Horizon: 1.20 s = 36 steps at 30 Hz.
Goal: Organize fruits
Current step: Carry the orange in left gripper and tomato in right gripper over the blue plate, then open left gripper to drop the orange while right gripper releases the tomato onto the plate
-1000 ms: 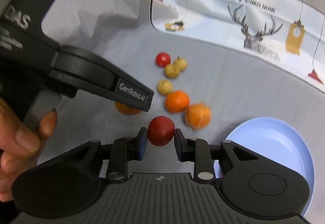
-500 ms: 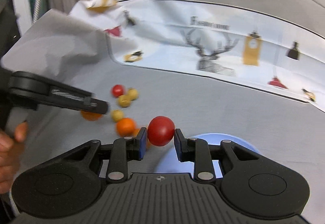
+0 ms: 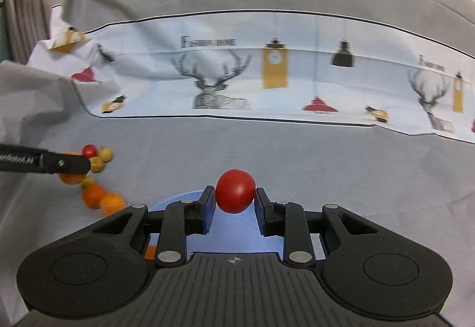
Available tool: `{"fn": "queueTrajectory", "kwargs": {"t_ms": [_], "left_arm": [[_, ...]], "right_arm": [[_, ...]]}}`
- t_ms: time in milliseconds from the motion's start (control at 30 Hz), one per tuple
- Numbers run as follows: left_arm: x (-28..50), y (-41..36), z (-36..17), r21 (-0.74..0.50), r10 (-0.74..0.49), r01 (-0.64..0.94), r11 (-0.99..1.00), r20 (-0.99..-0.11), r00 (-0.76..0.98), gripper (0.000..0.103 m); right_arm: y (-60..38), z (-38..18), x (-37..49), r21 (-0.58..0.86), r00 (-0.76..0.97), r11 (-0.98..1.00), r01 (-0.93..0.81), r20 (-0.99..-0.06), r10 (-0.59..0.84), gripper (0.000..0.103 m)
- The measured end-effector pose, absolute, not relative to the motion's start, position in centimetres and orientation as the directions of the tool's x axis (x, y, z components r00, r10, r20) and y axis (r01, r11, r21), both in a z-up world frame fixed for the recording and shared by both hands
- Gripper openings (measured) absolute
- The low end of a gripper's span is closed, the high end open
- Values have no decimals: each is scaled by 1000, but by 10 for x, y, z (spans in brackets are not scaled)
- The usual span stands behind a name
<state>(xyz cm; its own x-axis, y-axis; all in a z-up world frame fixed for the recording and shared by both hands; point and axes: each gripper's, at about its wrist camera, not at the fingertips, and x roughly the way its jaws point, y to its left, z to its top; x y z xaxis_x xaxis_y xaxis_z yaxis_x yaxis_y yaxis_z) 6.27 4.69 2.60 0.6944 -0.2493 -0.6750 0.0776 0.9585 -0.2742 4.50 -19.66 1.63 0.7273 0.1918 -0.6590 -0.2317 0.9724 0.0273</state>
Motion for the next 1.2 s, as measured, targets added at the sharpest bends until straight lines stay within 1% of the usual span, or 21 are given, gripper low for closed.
{"fn": "queueTrajectory", "kwargs": {"t_ms": [267, 467, 633, 1200], "left_arm": [[66, -3, 17, -265, -328, 197, 944, -680, 656, 44], [64, -39, 2, -245, -401, 333, 910, -723, 563, 44], [56, -58, -11, -193, -417, 440, 877, -761, 496, 44], [48, -68, -23, -147, -403, 513, 846, -805, 435, 44]], "right_arm": [[-214, 12, 45, 27, 728, 980, -197, -665, 165, 30], [-215, 10, 49, 37, 723, 981, -191, -671, 166, 30], [-210, 5, 51, 32, 699, 980, -199, -696, 164, 30], [-198, -2, 54, 24, 660, 975, -223, -732, 169, 30]]}}
